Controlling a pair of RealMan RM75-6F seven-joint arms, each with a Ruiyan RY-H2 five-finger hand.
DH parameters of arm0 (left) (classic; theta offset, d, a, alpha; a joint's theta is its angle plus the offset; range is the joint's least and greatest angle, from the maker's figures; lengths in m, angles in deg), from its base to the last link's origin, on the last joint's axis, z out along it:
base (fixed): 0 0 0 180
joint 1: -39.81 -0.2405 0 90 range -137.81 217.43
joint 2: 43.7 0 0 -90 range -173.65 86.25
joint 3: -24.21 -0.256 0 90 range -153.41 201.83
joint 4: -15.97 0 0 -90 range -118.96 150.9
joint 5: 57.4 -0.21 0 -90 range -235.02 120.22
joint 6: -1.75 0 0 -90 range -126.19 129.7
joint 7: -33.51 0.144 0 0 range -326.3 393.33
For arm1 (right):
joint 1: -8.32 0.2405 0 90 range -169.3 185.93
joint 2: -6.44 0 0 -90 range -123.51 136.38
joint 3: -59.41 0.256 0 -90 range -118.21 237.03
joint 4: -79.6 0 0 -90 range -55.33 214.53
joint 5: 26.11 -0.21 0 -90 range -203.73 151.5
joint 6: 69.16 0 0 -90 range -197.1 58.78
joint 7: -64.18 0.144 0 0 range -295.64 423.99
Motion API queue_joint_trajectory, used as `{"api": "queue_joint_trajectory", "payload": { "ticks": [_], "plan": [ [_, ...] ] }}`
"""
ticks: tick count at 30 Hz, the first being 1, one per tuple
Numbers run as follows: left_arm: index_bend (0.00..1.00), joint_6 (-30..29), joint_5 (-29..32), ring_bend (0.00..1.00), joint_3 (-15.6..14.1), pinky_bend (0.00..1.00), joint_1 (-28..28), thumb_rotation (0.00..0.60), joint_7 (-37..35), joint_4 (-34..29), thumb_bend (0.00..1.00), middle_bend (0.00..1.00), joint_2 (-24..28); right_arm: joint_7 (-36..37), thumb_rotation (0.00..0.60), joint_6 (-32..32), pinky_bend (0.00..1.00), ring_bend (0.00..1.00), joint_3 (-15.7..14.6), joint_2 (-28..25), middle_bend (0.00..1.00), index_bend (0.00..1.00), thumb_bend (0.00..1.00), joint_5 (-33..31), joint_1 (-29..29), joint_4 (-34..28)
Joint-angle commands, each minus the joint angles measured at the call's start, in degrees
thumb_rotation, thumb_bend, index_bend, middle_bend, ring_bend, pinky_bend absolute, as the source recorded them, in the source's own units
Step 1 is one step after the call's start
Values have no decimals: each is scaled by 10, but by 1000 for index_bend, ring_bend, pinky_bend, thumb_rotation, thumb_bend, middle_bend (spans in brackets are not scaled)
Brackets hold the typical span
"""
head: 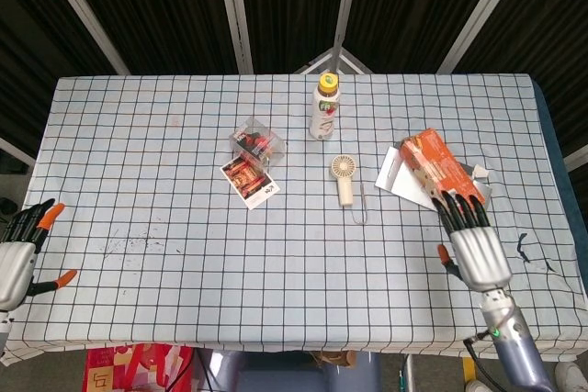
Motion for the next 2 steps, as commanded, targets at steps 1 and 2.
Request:
{"api": "queue_joint_trajectory", "payload": {
  "ticks": [1, 2],
  "plan": [
    [0, -9, -9, 0, -2, 0, -3, 600, 20, 3, 13, 0, -6, 29, 600, -63, 0, 0, -43, -29, 0, 0, 435, 49, -62, 16],
    [0, -12, -12, 0, -3, 0, -4, 600, 26, 4, 13, 0, -8, 36, 600, -73, 0, 0, -47, -31, 0, 0, 435, 55, -71, 22]
  ]
}}
